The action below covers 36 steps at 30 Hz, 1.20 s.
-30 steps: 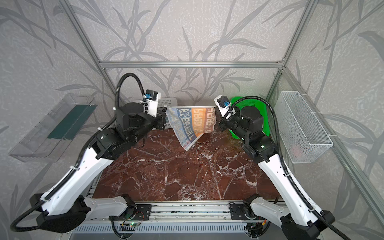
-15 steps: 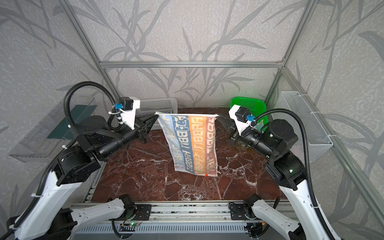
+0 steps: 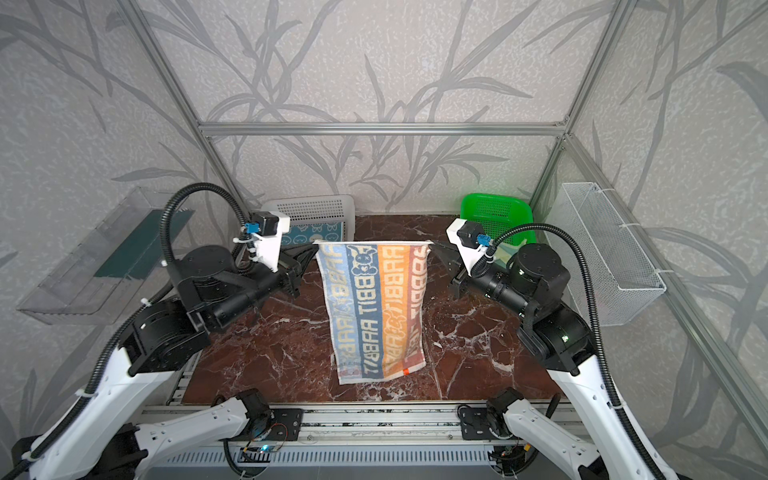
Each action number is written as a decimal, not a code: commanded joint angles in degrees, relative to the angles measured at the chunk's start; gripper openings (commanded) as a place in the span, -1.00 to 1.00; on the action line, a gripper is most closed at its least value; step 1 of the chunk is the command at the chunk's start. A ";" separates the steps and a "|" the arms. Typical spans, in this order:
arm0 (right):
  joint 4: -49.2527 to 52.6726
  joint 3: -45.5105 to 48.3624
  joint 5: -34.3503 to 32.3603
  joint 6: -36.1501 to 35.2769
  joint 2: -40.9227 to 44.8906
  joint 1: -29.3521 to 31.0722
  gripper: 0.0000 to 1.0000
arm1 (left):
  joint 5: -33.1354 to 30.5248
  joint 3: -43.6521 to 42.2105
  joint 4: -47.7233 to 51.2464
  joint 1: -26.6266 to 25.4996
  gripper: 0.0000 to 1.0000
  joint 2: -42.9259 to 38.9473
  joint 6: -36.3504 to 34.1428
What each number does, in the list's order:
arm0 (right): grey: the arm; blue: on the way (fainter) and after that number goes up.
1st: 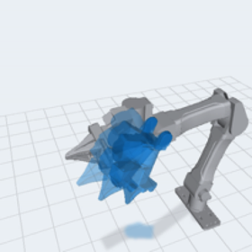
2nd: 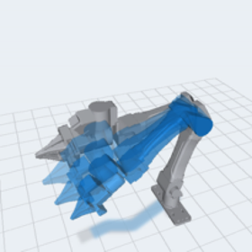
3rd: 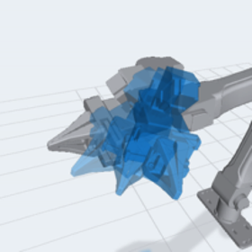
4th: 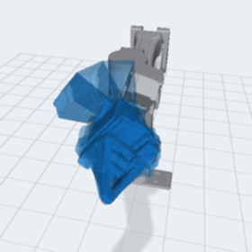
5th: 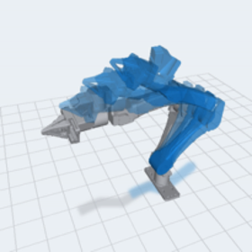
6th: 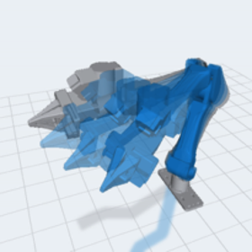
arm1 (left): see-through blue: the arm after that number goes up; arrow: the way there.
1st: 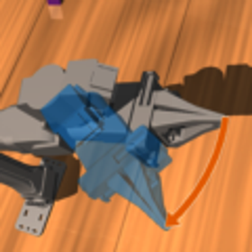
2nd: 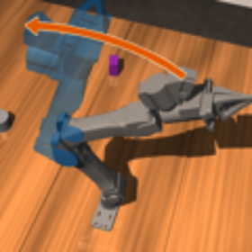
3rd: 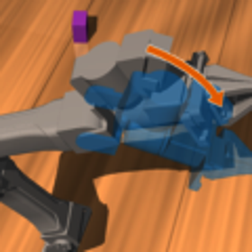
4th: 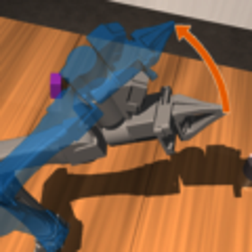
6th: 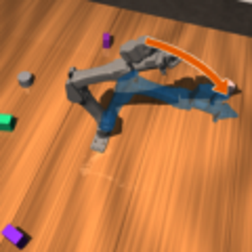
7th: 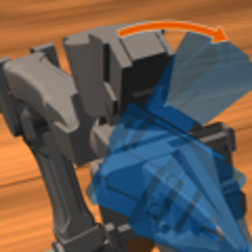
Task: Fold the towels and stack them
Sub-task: 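Lower the hanging towel flat onto the table with both grippers, then fold the towel's far edge toward the robot with both grippers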
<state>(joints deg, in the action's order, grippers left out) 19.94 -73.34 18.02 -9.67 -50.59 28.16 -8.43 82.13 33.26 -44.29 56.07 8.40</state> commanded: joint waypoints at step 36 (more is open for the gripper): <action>-16.99 -8.51 -8.11 -14.90 -50.66 -9.62 -1.00 | -18.74 8.41 -7.98 14.38 -1.00 43.54 -6.24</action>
<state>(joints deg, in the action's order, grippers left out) 4.80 -80.25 7.01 -21.17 -100.38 19.33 -23.97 88.18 24.62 -30.63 99.42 2.39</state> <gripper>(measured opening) 0.049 0.047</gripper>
